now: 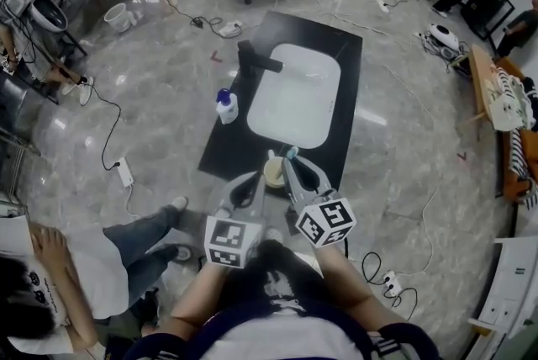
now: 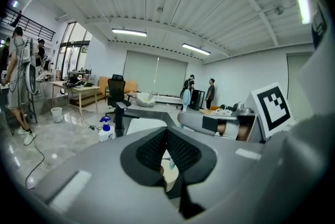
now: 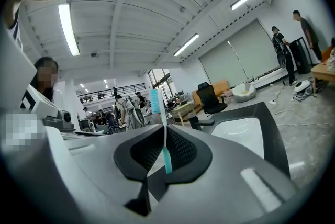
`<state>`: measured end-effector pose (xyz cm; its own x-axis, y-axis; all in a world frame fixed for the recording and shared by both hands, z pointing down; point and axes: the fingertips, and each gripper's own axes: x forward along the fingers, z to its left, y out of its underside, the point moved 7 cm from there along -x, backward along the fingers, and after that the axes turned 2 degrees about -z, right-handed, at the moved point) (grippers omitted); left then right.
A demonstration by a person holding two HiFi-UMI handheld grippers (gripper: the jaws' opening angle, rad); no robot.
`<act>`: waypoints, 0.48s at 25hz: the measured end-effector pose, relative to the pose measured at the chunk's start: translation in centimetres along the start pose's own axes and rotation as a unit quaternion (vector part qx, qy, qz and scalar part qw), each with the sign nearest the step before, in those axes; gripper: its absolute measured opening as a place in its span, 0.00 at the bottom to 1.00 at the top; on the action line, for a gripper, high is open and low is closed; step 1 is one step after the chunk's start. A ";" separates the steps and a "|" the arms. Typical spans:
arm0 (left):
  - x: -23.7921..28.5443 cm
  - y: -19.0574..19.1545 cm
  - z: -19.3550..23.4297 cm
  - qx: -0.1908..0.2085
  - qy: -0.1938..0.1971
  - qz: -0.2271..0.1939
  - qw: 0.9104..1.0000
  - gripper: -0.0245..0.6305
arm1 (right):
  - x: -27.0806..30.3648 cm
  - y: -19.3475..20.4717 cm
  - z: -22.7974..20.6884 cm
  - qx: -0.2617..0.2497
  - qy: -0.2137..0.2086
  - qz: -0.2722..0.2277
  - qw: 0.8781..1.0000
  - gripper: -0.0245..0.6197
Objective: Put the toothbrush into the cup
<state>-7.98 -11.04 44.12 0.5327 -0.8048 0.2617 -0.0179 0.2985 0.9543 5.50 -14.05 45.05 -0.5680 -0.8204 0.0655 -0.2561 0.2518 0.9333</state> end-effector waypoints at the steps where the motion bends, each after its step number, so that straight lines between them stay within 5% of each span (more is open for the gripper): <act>1: 0.0 0.0 0.0 0.000 0.000 0.001 1.000 0.04 | 0.1 0.1 -0.1 0.001 0.000 0.000 1.000 0.07; 12: 0.2 0.8 0.1 -0.002 -0.004 0.010 1.000 0.04 | 0.6 1.5 -1.1 0.013 -0.006 -0.005 1.000 0.06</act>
<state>-7.98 -11.03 44.99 0.5263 -0.8020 0.2823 -0.0262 0.3166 0.9482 5.64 -14.73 46.94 -0.5737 -0.8175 0.0513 -0.2823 0.2561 0.9245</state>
